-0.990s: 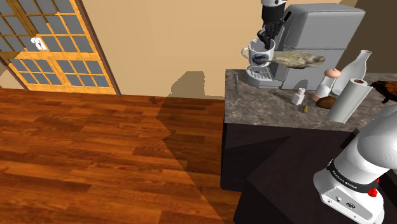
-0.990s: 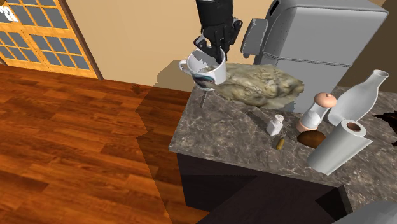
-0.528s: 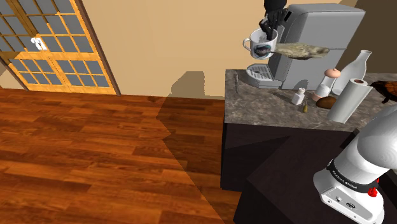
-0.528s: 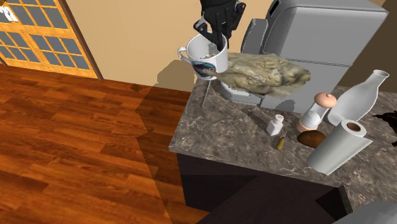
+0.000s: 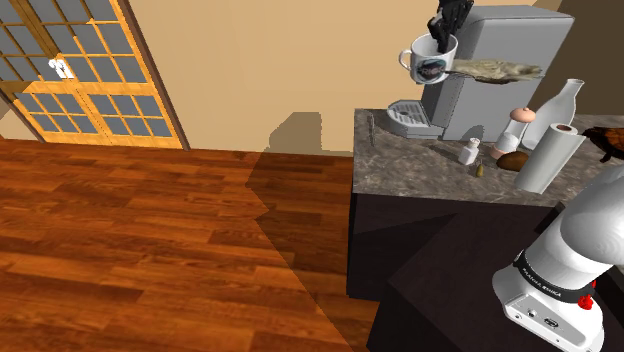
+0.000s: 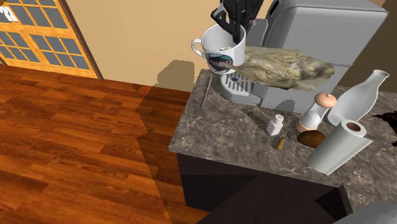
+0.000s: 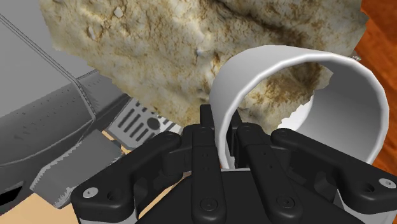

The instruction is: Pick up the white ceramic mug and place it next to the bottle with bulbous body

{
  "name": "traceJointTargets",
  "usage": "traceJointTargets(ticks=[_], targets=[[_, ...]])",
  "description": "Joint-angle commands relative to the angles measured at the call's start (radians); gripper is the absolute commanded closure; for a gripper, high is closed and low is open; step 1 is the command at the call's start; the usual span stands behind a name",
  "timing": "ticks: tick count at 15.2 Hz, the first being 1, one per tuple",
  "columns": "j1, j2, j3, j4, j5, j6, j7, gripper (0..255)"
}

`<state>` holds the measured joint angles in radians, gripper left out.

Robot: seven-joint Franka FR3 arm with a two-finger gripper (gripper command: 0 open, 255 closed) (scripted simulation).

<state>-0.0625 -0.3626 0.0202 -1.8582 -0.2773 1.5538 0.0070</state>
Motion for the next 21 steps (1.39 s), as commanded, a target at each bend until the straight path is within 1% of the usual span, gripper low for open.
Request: traceJointTargets(ticks=[1,6,11,16,21], targets=[[-0.01,-0.059,-0.025,-0.058,-0.007,0.009,-0.034,255],[-0.037,-0.194,-0.091,-0.169,-0.035,0.012,-0.122,255],[-0.066,-0.313,-0.163,-0.251,-0.078,0.004,-0.216,255],[-0.099,-0.414,-0.241,-0.304,-0.132,-0.01,-0.316,255],[-0.133,-0.494,-0.325,-0.33,-0.195,-0.024,-0.423,255]])
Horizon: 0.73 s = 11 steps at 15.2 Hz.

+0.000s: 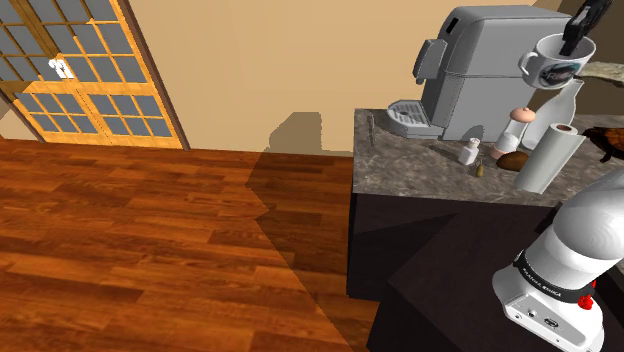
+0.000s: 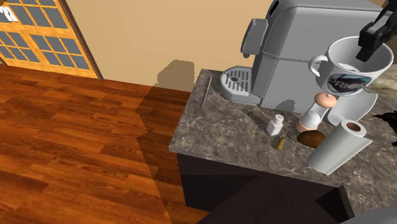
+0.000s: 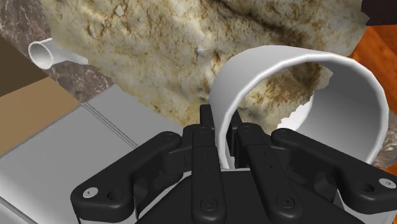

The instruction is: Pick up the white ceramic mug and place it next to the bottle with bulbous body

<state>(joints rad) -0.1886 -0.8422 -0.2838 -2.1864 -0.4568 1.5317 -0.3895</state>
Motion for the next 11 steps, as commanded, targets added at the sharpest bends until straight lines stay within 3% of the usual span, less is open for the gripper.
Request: traceJointTargets(ticks=[1,11], targets=[[-0.014,-0.028,-0.039,-0.003,-0.028,-0.005,-0.049,255],[-0.066,-0.108,-0.229,0.039,-0.162,-0.019,-0.278,255]])
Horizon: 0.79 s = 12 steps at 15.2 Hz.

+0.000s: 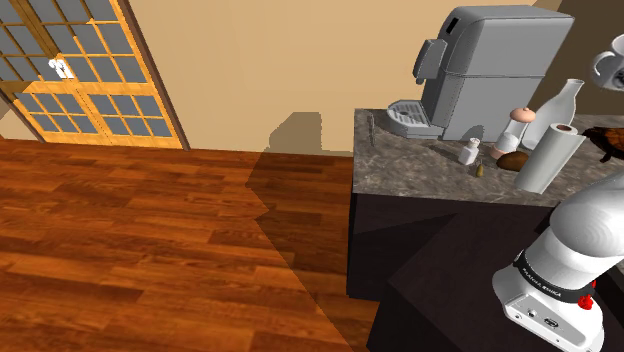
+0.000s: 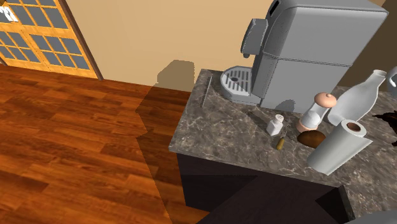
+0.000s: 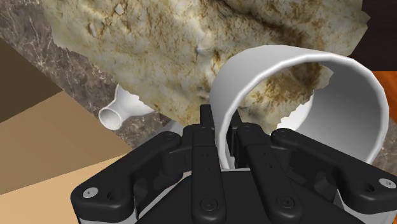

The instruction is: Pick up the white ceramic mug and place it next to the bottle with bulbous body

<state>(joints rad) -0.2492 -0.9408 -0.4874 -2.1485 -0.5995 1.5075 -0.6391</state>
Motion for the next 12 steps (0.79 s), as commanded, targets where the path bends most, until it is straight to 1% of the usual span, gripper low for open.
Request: traceJointTargets(ticks=[1,6,12], targets=[[-0.008,-0.012,-0.046,0.011,-0.032,0.005,-0.051,255],[-0.013,-0.014,-0.148,0.075,-0.09,0.007,-0.164,255],[-0.03,-0.055,-0.171,-0.022,-0.118,0.063,-0.145,255]])
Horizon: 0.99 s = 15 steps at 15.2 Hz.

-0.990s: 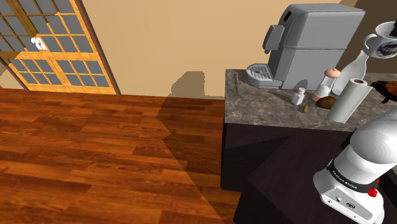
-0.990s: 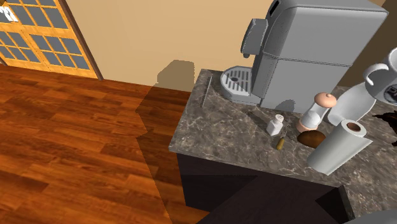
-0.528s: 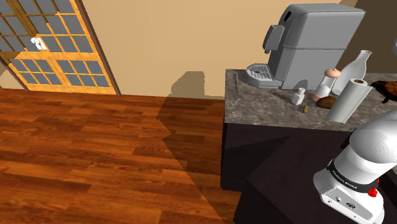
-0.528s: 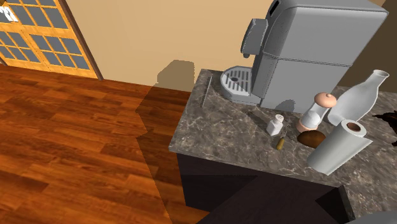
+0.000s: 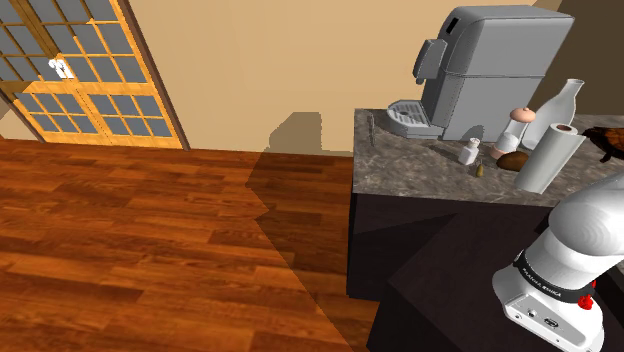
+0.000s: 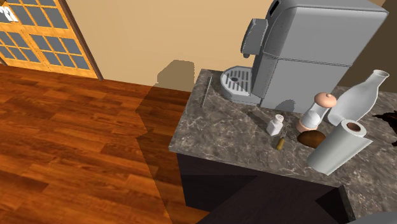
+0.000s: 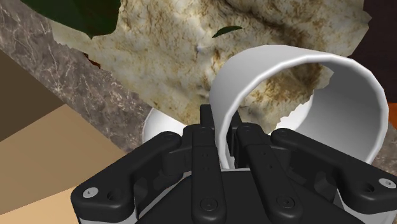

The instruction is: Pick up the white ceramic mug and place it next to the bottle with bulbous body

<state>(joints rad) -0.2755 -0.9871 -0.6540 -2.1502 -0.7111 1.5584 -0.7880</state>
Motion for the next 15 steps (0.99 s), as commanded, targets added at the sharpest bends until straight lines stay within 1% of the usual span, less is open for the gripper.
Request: traceJointTargets(ticks=[1,15], targets=[[-0.007,-0.015,-0.008,-0.035,-0.011,0.021,0.007,255],[-0.047,-0.085,-0.085,-0.234,-0.092,0.151,0.048,255]])
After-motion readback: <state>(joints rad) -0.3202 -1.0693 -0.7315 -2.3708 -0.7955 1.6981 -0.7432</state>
